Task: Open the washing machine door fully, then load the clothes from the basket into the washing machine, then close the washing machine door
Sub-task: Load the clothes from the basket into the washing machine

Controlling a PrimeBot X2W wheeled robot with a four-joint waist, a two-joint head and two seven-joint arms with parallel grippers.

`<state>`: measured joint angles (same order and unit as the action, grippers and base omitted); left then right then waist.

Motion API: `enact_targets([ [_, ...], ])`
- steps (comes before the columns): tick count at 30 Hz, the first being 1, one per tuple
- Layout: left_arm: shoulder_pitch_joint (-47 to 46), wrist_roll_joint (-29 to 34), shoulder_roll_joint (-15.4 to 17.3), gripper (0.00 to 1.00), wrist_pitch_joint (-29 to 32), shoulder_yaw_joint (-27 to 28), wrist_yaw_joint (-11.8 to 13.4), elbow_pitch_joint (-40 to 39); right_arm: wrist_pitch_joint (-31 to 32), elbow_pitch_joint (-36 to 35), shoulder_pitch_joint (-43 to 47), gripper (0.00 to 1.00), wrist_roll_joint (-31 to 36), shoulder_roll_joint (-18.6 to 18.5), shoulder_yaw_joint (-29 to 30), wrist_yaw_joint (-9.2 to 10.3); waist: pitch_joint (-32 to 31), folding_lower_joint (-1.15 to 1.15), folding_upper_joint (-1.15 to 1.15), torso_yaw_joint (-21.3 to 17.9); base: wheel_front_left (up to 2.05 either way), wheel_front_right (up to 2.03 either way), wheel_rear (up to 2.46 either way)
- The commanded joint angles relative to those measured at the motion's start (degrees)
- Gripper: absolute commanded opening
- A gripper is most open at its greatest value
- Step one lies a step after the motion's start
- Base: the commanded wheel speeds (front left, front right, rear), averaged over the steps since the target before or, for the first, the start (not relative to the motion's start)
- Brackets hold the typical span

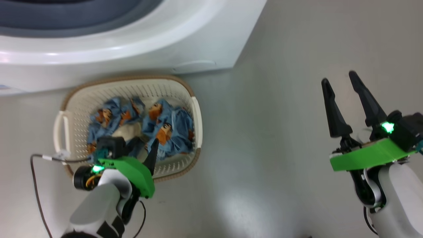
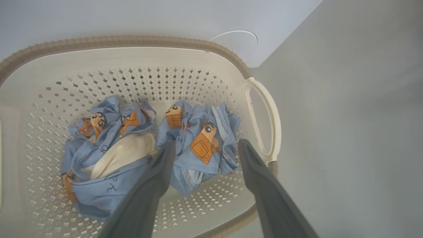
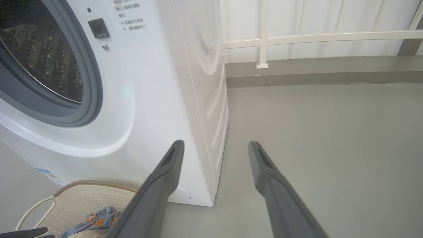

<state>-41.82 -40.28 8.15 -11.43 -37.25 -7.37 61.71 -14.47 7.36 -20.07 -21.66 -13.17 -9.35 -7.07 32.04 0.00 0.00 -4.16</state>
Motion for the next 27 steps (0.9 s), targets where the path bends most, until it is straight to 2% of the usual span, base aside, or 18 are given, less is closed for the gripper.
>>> enact_targets([
  [1,-0.94,-0.85,1.75,1.0,0.23,0.4,-0.12,-0.03,-0.52,-1.55,-0.25,1.0,0.14,-0.15,-1.16,-0.42,4.07,0.0,0.0,-1.92,0.0,0.0,0.0],
  [18,-11.64,-11.75,6.04,1.0,5.39,-10.19,-0.12,0.86,-0.52,-3.11,-6.46,1.0,0.22,2.04,-1.97,-0.42,14.87,0.0,0.0,-5.46,0.0,0.0,0.0],
  [27,-15.07,-15.7,7.76,1.0,7.65,-14.83,-0.12,0.47,-0.52,-3.34,-7.78,1.0,0.33,2.91,-2.22,-0.42,17.9,0.0,0.0,-6.24,0.0,0.0,0.0],
])
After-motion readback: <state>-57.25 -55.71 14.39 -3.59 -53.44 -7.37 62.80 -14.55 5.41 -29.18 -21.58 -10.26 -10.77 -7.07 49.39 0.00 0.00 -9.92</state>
